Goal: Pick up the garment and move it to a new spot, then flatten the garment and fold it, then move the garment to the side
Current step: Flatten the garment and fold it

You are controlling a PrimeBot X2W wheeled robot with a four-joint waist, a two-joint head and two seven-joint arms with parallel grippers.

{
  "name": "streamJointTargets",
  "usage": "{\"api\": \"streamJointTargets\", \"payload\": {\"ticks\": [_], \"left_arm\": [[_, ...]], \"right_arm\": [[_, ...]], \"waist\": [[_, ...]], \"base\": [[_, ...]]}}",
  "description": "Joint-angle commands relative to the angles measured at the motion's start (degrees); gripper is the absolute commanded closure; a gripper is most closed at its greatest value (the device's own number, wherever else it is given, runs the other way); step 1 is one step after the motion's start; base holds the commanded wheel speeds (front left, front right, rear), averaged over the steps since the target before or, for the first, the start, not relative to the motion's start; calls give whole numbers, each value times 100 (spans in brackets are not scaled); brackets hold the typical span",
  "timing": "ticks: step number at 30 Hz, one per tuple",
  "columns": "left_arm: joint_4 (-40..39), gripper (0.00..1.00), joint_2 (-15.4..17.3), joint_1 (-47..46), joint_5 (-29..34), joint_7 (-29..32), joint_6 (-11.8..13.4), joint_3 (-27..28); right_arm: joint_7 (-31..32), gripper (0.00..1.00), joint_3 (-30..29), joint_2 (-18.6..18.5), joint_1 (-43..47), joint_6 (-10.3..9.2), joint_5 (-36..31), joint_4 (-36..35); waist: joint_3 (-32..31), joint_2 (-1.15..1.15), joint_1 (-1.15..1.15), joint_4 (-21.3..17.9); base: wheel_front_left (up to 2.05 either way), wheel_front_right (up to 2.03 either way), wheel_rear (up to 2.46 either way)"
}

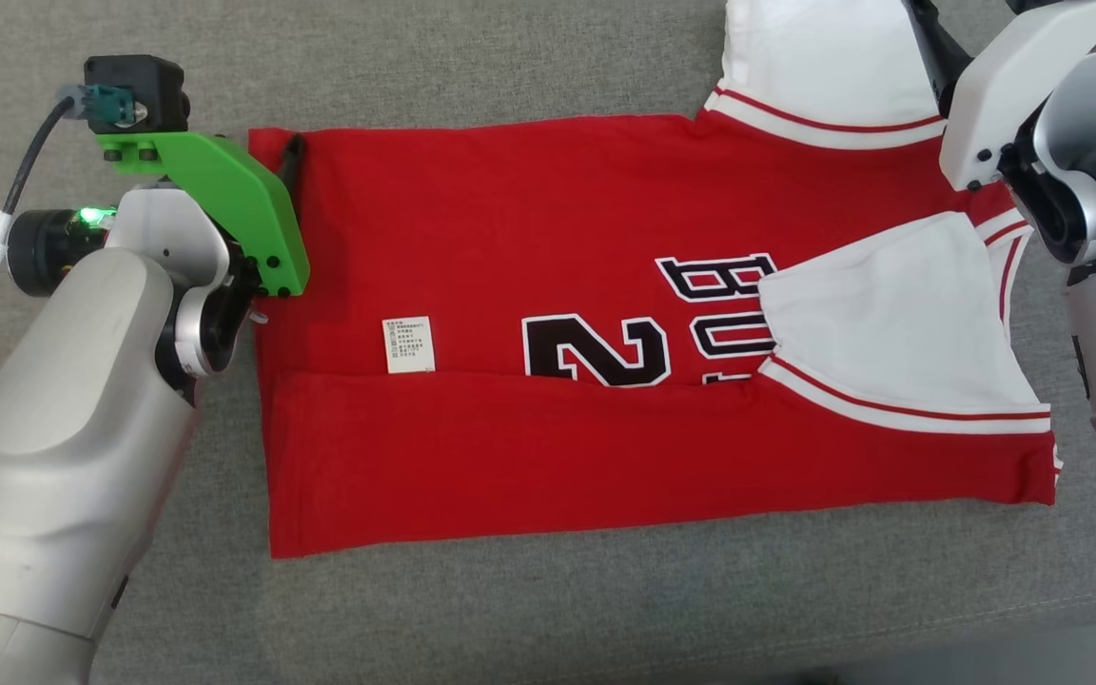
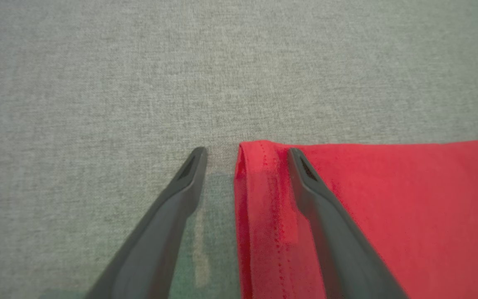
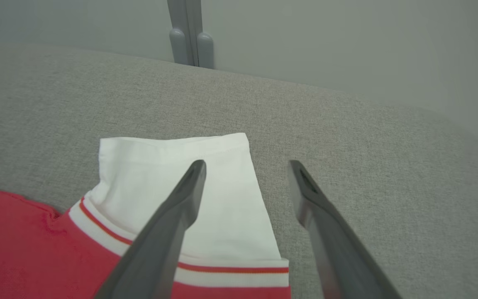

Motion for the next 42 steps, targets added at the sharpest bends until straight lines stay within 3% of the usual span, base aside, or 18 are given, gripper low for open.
{"api": "streamJointTargets", "payload": {"ticks": [1,8,9,10,13,18,19,21,24,25,26,37,42], "left_arm": [[95,0,36,-94,102,65,16,-55],[231,0,-39,108,55,645,47,-378],[200,8,-31,163,54,756,61,-431],[-29,61,11,344,44,935,112,-519],[-307,3,51,400,86,835,166,-518],[-477,0,104,450,39,835,175,-505],[-479,34,99,441,41,808,152,-515],[-443,62,86,393,55,753,141,-510],[-342,76,98,280,142,603,147,-479],[-282,91,108,251,165,565,138,-477],[-245,97,115,227,176,547,135,-472],[-18,100,-57,257,85,559,-53,-646],[-114,100,-126,256,70,485,-116,-680]], "right_arm": [[-72,0,47,-40,-83,-9,59,54],[-197,0,130,-201,-192,-9,113,154],[-204,0,125,-235,-196,-9,95,149],[-196,0,87,-306,-147,-9,107,122],[-173,0,21,-375,-99,-9,111,117],[-120,0,-74,-357,-108,-9,126,138],[-103,0,-79,-339,-142,-9,141,174],[-101,0,-64,-331,-225,-9,139,249],[-106,0,27,-305,-365,-9,111,386],[-110,0,75,-298,-427,-9,102,442],[-124,0,96,-299,-485,-9,95,484],[-61,0,345,-511,-1072,-9,109,1149],[216,0,622,-627,-1226,-9,526,1454]], "waist": [[258,0,-1,-24],[378,0,-1,58],[380,0,-1,76],[375,0,-1,132],[354,0,-1,181],[388,0,-1,185],[413,0,-1,173],[473,0,-1,153],[567,0,-1,132],[602,0,-1,128],[632,0,-1,126],[782,0,-1,369],[819,0,-1,559]], "base": [[0,0,0],[0,0,0],[0,0,0],[0,0,0],[0,0,0],[0,0,0],[0,0,0],[0,0,0],[0,0,0],[0,0,0],[0,0,0],[0,0,0],[0,0,0]]}}
